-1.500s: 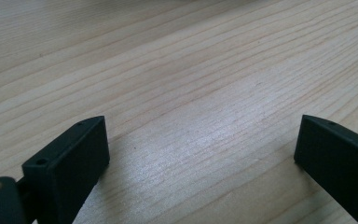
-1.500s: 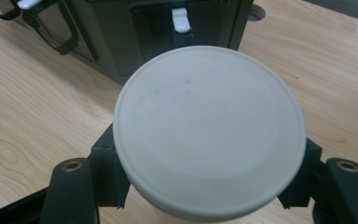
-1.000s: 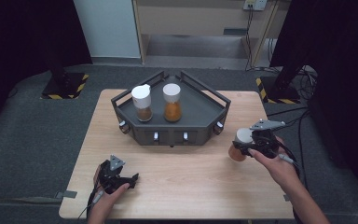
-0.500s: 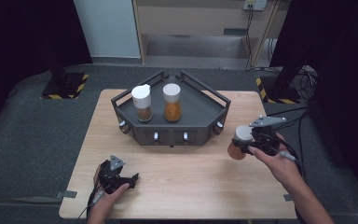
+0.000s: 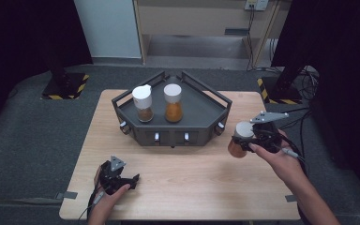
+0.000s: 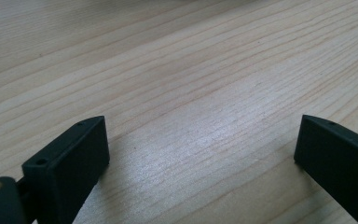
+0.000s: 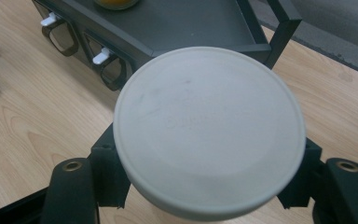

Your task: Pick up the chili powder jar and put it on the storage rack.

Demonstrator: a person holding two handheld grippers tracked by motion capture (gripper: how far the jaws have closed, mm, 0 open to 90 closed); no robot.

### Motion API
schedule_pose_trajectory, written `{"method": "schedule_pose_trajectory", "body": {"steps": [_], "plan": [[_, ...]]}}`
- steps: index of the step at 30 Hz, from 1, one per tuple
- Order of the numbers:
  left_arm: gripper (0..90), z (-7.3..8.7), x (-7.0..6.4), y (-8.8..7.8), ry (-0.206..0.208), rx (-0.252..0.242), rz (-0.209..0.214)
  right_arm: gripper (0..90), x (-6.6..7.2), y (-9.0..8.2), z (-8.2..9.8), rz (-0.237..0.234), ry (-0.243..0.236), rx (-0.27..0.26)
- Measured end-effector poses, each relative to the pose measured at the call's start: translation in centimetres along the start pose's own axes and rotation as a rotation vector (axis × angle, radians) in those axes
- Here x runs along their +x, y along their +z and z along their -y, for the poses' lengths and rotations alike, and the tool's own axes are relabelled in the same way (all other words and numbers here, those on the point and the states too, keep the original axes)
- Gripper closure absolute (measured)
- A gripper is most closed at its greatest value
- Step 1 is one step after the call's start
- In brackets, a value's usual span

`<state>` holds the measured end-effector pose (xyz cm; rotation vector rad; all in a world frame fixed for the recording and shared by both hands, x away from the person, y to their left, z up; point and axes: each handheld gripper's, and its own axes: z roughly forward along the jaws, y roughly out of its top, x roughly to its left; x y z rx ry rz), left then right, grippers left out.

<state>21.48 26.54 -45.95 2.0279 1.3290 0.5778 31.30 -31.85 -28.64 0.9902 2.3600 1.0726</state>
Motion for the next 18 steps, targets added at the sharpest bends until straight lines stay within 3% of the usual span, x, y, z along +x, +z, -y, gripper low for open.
{"method": "schedule_pose_trajectory", "body": {"steps": [18], "plan": [[1.7,0.0,0.0,0.0,0.0,0.0,0.0,34.2,0.3,-1.1,-2.7,-0.001,-0.025,-0.014]]}}
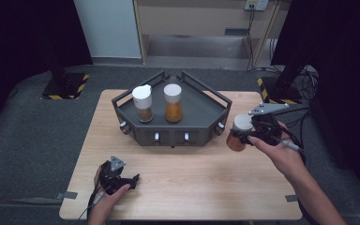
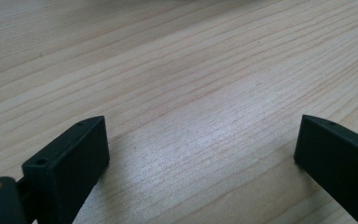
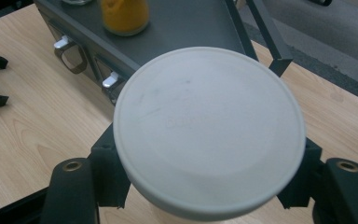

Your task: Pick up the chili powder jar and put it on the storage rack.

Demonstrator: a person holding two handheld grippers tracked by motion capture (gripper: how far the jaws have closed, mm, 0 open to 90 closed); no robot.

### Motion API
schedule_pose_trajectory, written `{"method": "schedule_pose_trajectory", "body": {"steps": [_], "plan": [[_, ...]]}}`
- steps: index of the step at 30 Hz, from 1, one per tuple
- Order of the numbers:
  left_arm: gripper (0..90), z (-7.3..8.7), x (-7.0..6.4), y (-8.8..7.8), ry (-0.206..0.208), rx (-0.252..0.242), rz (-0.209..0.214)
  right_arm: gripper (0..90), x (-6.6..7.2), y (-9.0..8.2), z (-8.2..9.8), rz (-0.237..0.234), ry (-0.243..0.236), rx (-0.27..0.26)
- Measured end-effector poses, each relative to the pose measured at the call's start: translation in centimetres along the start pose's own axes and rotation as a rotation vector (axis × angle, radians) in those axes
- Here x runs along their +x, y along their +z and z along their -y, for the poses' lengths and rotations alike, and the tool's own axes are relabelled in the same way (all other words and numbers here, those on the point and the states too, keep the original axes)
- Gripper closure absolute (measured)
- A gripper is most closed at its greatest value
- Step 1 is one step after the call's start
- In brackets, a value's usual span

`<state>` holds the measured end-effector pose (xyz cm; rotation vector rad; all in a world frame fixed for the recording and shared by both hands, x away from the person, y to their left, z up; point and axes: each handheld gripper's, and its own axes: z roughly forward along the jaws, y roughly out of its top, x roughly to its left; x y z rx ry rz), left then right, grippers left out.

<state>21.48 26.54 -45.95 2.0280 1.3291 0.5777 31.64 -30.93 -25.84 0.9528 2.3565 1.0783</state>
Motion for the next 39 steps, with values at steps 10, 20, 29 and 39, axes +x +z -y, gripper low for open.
{"method": "schedule_pose_trajectory", "body": {"steps": [10,20,29,39], "plan": [[1.7,0.0,0.0,0.0,0.0,0.0,0.0,34.1,0.1,-0.5,-1.6,0.0,-0.016,-0.011],[1.6,0.0,0.0,0.0,0.0,0.0,0.0,34.2,0.2,-0.7,-2.8,0.004,-0.026,-0.007],[1.6,0.0,0.0,0.0,0.0,0.0,0.0,34.1,0.3,-0.5,-4.1,0.002,-0.035,-0.018],[1.6,0.0,0.0,0.0,-0.001,0.0,0.0,34.2,0.4,0.4,-5.6,0.004,-0.039,-0.017]]}}
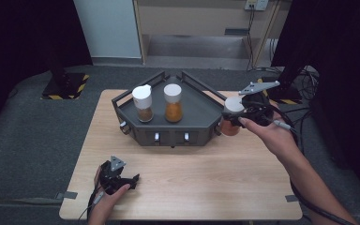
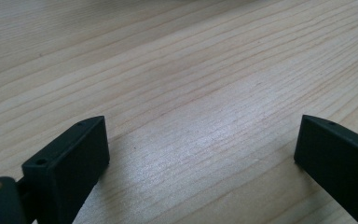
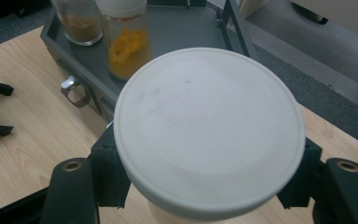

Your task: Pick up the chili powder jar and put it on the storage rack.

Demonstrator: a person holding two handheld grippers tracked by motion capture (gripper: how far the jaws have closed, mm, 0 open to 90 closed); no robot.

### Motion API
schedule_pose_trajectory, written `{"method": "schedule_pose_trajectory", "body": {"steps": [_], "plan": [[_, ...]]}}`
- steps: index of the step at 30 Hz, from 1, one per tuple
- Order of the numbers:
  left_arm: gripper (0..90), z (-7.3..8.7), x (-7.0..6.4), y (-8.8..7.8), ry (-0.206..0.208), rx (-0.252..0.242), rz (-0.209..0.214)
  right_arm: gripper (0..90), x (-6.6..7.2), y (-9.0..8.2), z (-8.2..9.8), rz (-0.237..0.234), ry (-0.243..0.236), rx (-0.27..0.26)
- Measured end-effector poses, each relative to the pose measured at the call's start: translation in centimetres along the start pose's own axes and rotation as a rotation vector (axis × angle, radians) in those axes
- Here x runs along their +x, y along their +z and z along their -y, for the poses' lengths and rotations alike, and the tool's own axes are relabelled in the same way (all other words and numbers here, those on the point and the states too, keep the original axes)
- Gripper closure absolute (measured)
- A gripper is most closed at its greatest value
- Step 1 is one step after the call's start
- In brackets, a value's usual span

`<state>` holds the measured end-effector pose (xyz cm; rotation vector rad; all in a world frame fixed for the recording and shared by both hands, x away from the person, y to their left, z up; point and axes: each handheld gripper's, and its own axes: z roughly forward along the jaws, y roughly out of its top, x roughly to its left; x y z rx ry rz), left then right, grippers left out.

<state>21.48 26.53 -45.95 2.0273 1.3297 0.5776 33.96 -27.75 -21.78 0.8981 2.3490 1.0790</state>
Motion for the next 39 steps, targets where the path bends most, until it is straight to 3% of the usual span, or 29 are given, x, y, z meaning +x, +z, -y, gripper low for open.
{"method": "schedule_pose_trajectory", "body": {"steps": [11,39], "plan": [[1.6,0.0,0.0,0.0,-0.001,0.0,-0.001,34.1,0.3,1.2,-1.7,-0.006,-0.008,0.005],[1.4,0.0,-0.1,0.0,-0.001,0.0,-0.002,34.1,-0.2,4.6,-4.3,0.009,0.025,0.008]]}}
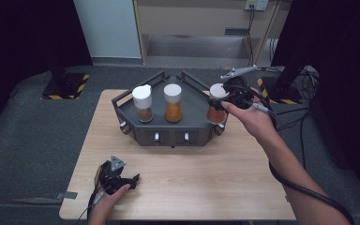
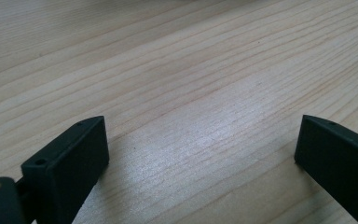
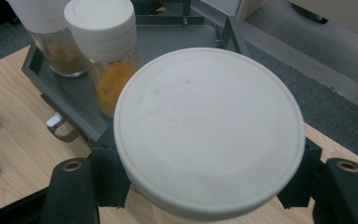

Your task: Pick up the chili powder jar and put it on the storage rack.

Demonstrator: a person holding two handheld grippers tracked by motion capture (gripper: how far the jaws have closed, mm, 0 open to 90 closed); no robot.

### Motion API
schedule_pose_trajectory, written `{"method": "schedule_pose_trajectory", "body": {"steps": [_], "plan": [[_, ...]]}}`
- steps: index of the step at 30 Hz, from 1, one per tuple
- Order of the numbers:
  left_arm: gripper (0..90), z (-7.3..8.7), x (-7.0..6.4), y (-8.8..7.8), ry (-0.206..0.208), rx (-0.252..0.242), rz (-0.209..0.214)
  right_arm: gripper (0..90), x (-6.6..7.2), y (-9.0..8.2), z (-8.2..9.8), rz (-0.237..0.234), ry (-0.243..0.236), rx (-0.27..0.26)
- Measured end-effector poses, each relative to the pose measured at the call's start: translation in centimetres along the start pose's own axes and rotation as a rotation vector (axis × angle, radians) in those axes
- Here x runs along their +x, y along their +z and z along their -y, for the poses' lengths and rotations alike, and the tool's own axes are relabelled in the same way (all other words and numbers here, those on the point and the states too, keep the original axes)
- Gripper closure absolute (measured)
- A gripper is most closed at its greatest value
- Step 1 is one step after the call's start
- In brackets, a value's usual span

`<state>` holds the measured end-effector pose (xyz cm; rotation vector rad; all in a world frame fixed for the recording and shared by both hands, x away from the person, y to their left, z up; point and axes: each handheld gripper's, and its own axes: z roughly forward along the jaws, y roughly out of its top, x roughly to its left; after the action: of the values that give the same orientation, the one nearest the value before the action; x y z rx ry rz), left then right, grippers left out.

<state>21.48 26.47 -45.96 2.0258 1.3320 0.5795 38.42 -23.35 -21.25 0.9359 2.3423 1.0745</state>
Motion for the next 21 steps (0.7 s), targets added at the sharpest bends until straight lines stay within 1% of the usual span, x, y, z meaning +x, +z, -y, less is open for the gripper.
{"method": "schedule_pose_trajectory", "body": {"steps": [4,7,13,17,21], "plan": [[1.4,0.0,0.0,0.0,0.0,0.0,0.001,34.1,-0.1,0.4,-0.3,0.001,0.01,0.0],[1.4,0.0,0.0,0.0,0.0,0.0,0.001,34.1,-0.6,0.8,-0.3,-0.012,0.029,-0.005],[1.4,0.0,0.0,0.0,0.0,0.0,0.001,34.1,-0.7,1.6,-0.6,-0.003,0.034,-0.001],[1.4,0.0,0.0,0.0,0.0,0.0,0.001,34.1,-0.6,2.3,-0.9,0.005,0.027,0.008],[1.4,0.0,0.0,0.0,0.0,0.0,0.001,34.1,-0.5,3.1,-1.2,-0.001,0.031,0.017]]}}
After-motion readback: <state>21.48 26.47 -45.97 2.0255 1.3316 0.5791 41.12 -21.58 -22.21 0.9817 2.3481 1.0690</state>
